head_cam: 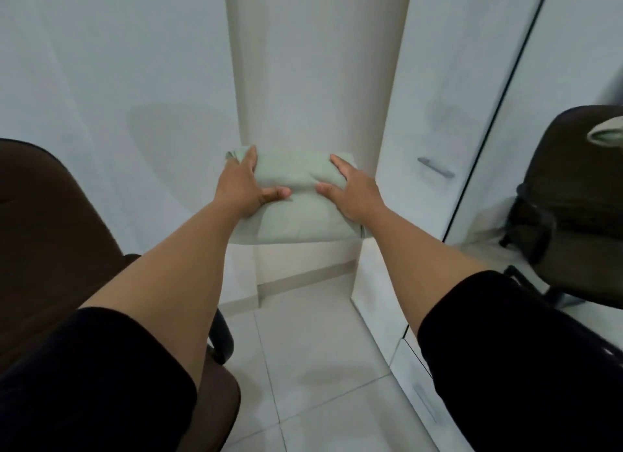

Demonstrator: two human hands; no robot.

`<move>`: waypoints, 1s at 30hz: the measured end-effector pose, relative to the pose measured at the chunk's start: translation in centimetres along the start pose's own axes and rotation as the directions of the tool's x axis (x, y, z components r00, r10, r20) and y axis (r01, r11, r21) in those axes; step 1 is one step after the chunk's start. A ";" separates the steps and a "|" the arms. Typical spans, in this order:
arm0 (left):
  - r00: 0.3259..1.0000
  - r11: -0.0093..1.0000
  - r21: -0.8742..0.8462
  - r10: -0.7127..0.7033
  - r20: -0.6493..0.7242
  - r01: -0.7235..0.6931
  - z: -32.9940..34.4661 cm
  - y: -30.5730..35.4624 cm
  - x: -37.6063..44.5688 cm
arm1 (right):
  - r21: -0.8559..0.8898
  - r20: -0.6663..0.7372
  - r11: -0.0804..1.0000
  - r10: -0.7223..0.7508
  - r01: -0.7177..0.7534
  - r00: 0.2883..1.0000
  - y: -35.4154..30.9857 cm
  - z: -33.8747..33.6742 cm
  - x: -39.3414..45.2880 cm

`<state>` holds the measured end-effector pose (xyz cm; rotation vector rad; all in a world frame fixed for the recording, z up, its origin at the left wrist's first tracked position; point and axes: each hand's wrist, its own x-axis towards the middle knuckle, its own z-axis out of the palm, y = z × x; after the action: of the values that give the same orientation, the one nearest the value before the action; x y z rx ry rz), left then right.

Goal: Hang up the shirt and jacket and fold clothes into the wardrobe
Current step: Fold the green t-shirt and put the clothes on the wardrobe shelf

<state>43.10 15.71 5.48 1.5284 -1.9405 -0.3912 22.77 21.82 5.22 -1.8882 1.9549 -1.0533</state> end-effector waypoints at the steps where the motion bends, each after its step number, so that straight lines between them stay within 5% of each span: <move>1: 0.999 1.000 -0.004 0.030 0.023 -0.030 0.5 0.6 0.5 | -0.013 -0.024 0.999 0.030 -0.030 0.999 0.3 -0.6 -0.3; 13: 0.865 0.911 -0.177 0.409 0.290 -0.372 9.3 11.0 -1.6 | -0.117 -0.320 0.899 0.368 -0.422 0.873 5.6 -8.3 -11.4; 30: 0.371 0.607 -0.499 0.786 0.495 -0.618 20.0 30.6 -20.7 | 0.020 -0.672 0.568 0.617 -0.823 0.409 10.8 -20.1 -36.5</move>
<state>9.77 41.09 2.11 0.2046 -2.7706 -0.8233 7.39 61.89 1.50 -0.4645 3.0356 -1.1450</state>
